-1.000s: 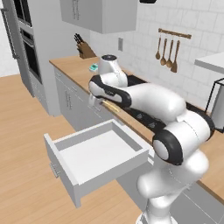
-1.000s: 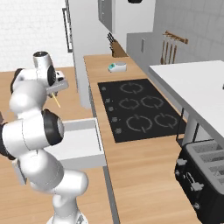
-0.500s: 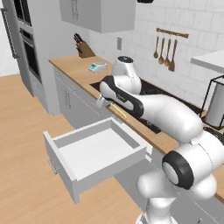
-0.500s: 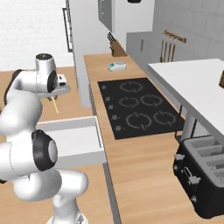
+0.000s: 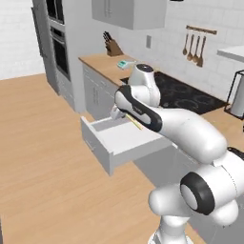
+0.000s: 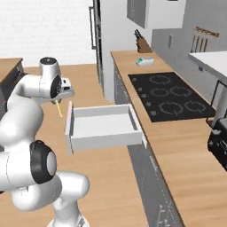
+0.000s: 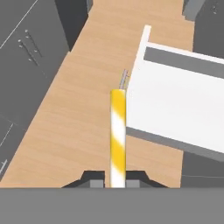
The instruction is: Take a straw from the drawer in front and place it inside the glass cup on the dining counter.
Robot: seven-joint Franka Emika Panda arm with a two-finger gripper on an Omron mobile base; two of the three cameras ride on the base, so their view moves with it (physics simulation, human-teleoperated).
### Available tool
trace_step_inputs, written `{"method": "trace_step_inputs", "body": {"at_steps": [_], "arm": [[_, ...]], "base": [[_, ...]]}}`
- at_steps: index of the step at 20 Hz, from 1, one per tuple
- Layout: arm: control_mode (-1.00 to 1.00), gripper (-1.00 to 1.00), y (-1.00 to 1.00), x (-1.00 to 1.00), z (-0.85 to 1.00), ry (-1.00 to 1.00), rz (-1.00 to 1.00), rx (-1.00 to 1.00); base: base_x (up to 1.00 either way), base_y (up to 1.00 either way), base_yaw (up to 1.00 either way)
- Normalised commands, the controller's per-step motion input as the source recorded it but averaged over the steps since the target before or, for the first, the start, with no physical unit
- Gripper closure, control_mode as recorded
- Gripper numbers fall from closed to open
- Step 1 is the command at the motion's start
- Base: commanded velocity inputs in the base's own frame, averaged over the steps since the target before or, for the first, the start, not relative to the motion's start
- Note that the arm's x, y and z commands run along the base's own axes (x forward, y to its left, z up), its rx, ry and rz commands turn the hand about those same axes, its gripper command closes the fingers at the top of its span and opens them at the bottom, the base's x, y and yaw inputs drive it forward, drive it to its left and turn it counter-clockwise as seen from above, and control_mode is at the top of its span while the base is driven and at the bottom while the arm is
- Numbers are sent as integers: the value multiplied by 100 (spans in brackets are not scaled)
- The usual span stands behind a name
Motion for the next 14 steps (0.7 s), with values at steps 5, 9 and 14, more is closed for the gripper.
{"method": "trace_step_inputs", "body": {"at_steps": [5, 9, 14], "arm": [[100, 100, 0, 0, 0, 0, 0, 0], [100, 100, 0, 0, 0, 0, 0, 0], [100, 100, 0, 0, 0, 0, 0, 0]], "base": [[-38, 93, 43], [-80, 35, 19], [-100, 0, -3]]}}
